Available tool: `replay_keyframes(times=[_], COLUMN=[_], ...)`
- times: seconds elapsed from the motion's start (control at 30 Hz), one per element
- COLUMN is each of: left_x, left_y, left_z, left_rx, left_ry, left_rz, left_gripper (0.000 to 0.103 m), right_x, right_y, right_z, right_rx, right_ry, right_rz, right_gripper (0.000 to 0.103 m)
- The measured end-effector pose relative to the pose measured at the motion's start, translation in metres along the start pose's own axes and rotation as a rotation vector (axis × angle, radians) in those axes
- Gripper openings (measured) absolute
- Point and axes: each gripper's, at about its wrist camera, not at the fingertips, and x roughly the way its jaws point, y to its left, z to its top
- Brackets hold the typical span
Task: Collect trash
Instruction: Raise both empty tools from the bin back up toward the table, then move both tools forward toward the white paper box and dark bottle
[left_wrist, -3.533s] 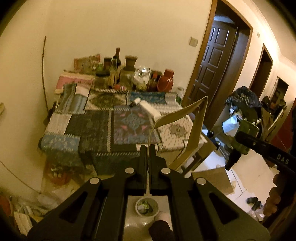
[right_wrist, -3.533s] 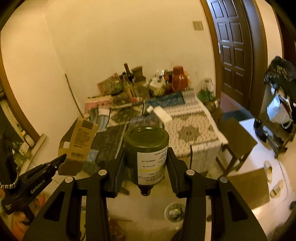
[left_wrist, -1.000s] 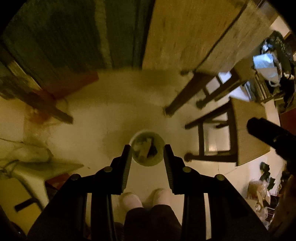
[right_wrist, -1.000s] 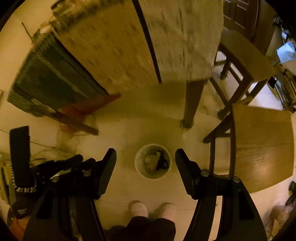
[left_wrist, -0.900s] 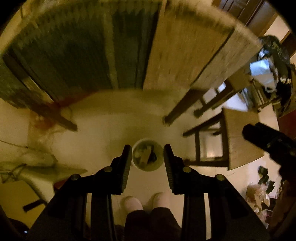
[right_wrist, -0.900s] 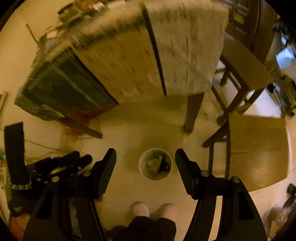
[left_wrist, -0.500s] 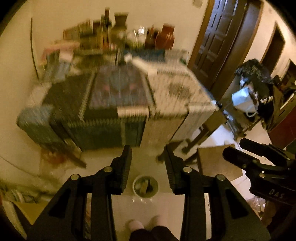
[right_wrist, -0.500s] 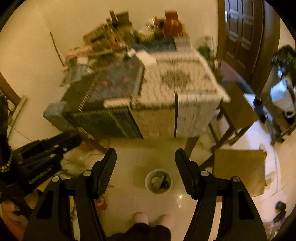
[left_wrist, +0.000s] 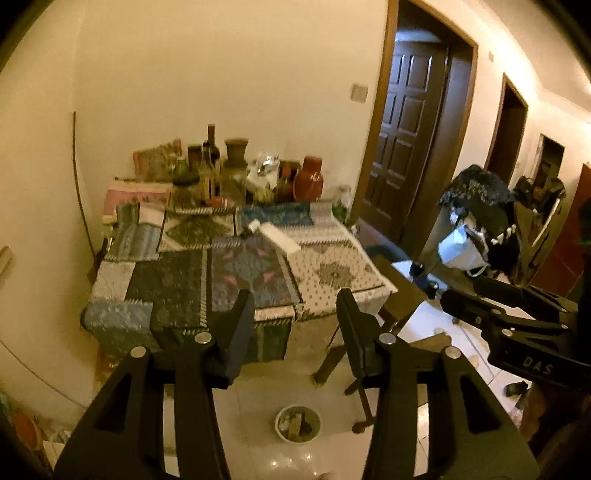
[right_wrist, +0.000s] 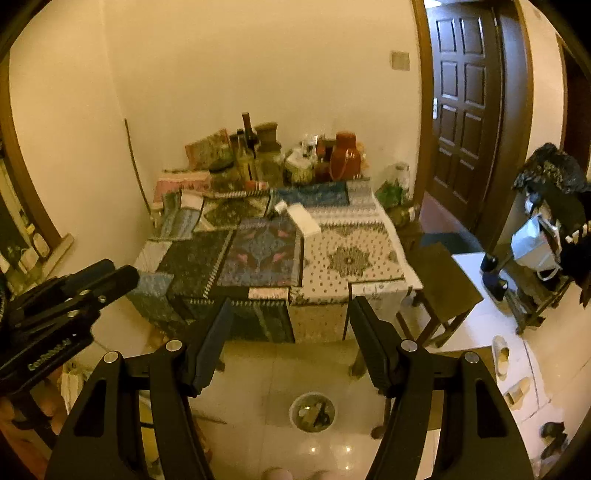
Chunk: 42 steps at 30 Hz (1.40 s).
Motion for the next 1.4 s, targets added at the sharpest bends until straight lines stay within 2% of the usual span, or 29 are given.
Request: replay_keyframes(times=[0.13,0.3,0.57,0.73,1.0,1.2,1.4], left_x=[-0.012,-0.006,0.029,0.071,0.133,0.169,0.199], left_y=[0.005,0.009,0.011,0.002,-0.021,-0.032,-0.024], left_z=[0.007,0.014,0.03,0.061,0.117,0.133,0.137], left_rx=[-0.003,-0.017,-0.049,-0.065,-0.11,-0.139,-0.151], left_ry=[-0.034,-0.05,-0.057,-0.057,-0.076,-0.062,-0.013], left_rz=[-0.01,0.017,0.069,0.111,0.137,0.186,0.231], left_gripper=[0.065,0.083,0.084,0.084,0.084,0.084,0.084], right_x=[-0.007,-0.009,0.023,0.05,0.084,0.115,0.154], right_y=[0.003,0.0,-0.017,-0.037,-0.073,-0.095,-0.1], right_z=[0.004,0.013,0.037,0.062,0.113,0.136,0.146], right_rx=[0.002,0.018,-0.014,-0.038,-0.113,-0.136,-0.149], right_ry=[-0.036,-0.087,-0.096,-0.078,-0.068,-0.042,0.02], right_rz=[-0.005,-0.014,0.02,0.068,0.119,0.169,0.2], right_gripper=[0.066,0.084,0.086,0.086,0.086,0.086,0.086])
